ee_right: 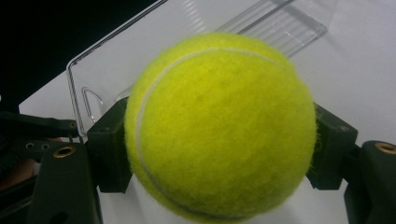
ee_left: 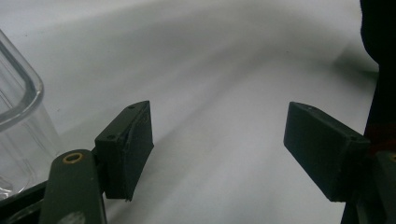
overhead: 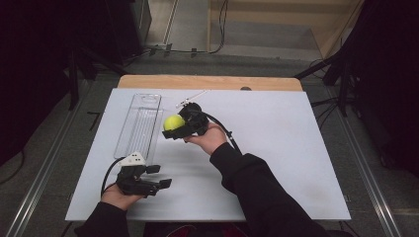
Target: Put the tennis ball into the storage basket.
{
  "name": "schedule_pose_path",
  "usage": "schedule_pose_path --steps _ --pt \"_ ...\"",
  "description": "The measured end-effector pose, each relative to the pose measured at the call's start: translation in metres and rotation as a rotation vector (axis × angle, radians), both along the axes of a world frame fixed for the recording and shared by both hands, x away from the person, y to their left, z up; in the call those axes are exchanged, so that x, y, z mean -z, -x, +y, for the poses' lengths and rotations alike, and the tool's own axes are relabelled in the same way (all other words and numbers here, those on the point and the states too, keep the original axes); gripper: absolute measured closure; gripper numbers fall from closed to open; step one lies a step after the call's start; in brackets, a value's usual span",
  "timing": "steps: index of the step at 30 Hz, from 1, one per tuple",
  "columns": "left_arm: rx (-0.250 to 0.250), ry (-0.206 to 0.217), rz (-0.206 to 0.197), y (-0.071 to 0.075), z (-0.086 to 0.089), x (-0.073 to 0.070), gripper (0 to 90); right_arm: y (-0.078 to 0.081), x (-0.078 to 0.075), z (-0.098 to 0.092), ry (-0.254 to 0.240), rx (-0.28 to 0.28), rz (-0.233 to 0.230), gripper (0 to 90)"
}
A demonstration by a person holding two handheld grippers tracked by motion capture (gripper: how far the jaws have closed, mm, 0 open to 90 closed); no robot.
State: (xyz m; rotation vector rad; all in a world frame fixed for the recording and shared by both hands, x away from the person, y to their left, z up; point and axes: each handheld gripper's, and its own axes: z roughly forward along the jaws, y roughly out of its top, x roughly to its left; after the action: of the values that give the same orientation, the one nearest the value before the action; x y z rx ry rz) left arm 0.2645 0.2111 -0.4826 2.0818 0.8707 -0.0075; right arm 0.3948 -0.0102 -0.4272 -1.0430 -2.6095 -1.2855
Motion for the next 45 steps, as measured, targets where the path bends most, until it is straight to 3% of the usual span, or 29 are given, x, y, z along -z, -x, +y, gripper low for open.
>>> schedule_pose_path --steps 29,45 --pt "-0.003 0.000 -0.004 0.000 0.001 -0.001 24.5 -0.027 -0.020 0.045 0.020 -0.007 -0.022 23.4" --pt "0.007 -0.005 0.000 0.000 0.001 -0.001 24.5 -0.035 -0.017 0.074 0.020 -0.010 -0.008 23.4"
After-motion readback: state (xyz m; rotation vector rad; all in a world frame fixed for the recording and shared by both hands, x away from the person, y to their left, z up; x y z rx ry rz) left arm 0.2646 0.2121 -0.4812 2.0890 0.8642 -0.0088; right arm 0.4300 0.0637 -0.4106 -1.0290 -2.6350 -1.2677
